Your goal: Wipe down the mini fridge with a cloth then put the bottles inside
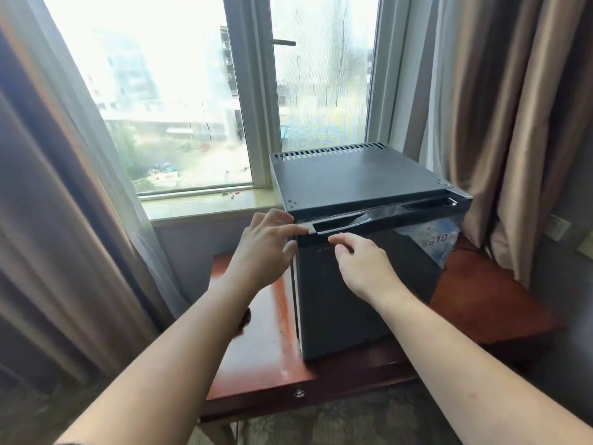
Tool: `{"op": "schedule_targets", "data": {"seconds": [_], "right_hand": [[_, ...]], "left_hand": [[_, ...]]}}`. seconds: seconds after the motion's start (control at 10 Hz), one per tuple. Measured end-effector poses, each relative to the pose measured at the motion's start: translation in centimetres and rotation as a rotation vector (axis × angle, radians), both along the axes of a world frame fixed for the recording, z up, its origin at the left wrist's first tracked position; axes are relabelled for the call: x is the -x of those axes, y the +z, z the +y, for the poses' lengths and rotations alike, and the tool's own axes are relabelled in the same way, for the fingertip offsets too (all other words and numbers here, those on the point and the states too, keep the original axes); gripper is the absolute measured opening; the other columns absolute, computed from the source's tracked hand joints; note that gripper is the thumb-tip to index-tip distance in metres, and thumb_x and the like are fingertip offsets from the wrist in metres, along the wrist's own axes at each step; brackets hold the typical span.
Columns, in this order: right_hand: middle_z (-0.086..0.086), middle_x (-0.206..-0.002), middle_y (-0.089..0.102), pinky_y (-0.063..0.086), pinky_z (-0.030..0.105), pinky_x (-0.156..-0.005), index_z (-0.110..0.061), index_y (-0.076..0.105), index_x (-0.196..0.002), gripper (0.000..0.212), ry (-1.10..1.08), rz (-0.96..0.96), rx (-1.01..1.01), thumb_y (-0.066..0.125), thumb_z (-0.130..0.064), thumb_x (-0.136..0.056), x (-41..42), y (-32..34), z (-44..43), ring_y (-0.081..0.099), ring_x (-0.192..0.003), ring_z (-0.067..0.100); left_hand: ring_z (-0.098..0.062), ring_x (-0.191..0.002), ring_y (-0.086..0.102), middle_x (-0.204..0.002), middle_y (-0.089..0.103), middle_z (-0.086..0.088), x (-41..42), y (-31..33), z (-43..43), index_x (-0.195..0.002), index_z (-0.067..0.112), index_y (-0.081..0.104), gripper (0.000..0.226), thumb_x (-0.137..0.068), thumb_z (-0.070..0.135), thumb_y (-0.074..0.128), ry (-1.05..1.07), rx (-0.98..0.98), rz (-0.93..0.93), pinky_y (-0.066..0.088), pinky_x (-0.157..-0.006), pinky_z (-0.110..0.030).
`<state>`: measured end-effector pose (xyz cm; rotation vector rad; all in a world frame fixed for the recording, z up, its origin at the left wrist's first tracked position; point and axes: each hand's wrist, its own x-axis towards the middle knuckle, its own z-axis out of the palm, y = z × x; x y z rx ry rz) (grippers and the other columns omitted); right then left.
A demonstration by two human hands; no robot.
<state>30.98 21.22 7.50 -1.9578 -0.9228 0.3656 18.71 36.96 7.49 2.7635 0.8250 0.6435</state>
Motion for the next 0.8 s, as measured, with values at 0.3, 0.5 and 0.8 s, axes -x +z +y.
{"op": "schedule_targets", "data": {"seconds": [0.3,0.5,0.8], "right_hand": [[-0.007,-0.144,0.062,0.037,0.014,-0.087,-0.027,0.064,-0.139,0.037,-0.027,-0.062,0.09,0.05,-0.025,-0.104,-1.4,0.9,3.7,0.06,-0.108,0.013],[-0.004,-0.119,0.073,0.062,0.039,-0.083,-0.023,0.073,-0.116,0.025,-0.024,0.094,-0.018,0.061,-0.038,-0.1,-3.4,3.5,1.7,0.071,-0.109,0.021],[0.002,-0.093,0.066,0.06,0.037,-0.062,-0.013,0.067,-0.095,0.058,-0.065,0.225,-0.256,0.043,-0.065,-0.1,-4.1,12.6,-3.5,0.065,-0.074,0.02]], "left_hand": [[-0.016,-0.116,0.045,-0.111,0.048,0.015,-1.3,-0.9,3.9,-0.115,0.051,0.07,0.024,-0.097,0.04,0.058,-0.033,0.04,-0.09,0.041,-0.102,-0.038],[-0.018,-0.103,0.065,-0.106,0.066,0.004,-1.8,2.4,1.3,-0.112,0.034,0.074,0.023,-0.097,0.042,0.059,-0.038,0.353,-0.156,0.052,-0.095,-0.035],[-0.015,-0.058,0.044,-0.069,0.049,0.0,-3.4,12.4,-6.2,-0.081,0.015,0.063,0.053,-0.103,0.056,0.039,0.107,0.872,-0.493,0.037,-0.055,-0.026]]}}
